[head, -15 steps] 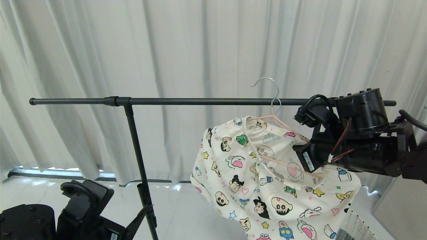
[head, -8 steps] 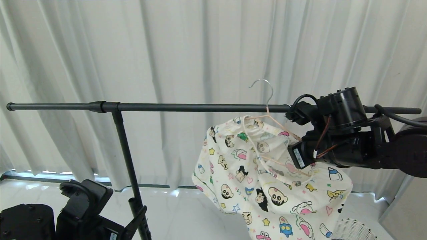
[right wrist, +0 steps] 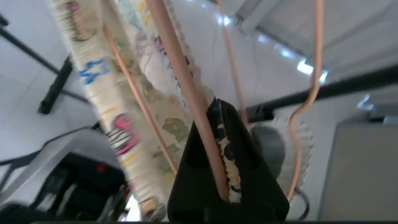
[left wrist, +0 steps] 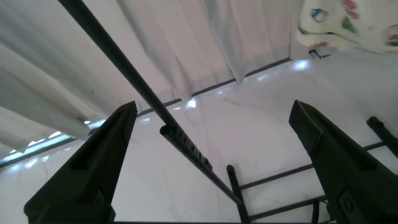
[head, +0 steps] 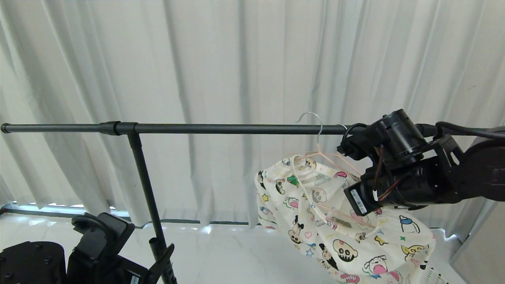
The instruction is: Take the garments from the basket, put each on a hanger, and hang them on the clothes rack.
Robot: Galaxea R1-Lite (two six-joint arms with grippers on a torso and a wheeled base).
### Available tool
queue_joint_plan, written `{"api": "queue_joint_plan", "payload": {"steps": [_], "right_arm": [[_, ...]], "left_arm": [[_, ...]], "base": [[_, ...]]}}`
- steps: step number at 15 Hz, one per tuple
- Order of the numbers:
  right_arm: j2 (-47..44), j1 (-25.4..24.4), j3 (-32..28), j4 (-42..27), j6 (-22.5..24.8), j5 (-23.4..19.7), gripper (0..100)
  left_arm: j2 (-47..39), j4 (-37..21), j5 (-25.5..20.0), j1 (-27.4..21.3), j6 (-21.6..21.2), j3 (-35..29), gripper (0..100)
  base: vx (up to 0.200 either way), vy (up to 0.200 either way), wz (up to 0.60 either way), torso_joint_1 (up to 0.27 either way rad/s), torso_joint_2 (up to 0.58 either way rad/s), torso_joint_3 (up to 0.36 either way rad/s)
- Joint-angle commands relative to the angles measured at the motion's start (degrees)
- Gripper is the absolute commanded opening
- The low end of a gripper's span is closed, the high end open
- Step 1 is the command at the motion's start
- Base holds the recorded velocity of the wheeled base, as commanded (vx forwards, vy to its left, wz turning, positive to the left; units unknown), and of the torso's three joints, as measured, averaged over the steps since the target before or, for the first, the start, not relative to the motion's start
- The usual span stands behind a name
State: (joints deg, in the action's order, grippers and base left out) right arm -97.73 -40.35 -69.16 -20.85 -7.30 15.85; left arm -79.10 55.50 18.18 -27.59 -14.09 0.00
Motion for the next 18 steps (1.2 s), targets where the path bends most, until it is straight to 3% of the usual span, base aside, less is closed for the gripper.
{"api": "queue_joint_plan", "payload": {"steps": [1, 2, 3, 5, 8, 18], "right_arm": [[-2.11, -4.3, -11.35, -11.59, -8.96, 1.38, 0], [-4.92, -4.91, -15.13, -12.55, -11.95, 3.05, 0], [-7.39, -5.18, -17.59, -12.64, -12.56, 5.69, 0], [-9.93, -5.62, -19.88, -12.73, -12.56, 6.74, 0], [-11.34, -5.62, -19.88, -14.93, -13.26, 6.92, 0], [-16.26, -3.16, -21.63, -14.93, -14.49, 7.0, 0]], "left_arm": [[-0.17, 0.04, 0.02, -0.01, 0.03, 0.0, 100], [-0.26, 0.04, -0.07, -0.01, 0.03, 0.0, 100], [-0.26, 0.04, -0.07, -0.01, 0.03, 0.0, 100], [-0.26, 0.04, -0.07, -0.01, 0.12, 0.0, 100], [-0.26, 0.04, -0.07, -0.1, 2.84, 0.0, 100], [-0.26, 0.04, -0.07, -0.1, 2.93, 0.0, 100]], "base": [[0.0, 0.0, 0.0, 0.0, 0.0, 0.0], [0.0, 0.0, 0.0, 0.0, 0.0, 0.0], [0.0, 0.0, 0.0, 0.0, 0.0, 0.0], [0.0, 0.0, 0.0, 0.0, 0.0, 0.0], [0.0, 0.0, 0.0, 0.0, 0.0, 0.0], [0.0, 0.0, 0.0, 0.0, 0.0, 0.0]]}}
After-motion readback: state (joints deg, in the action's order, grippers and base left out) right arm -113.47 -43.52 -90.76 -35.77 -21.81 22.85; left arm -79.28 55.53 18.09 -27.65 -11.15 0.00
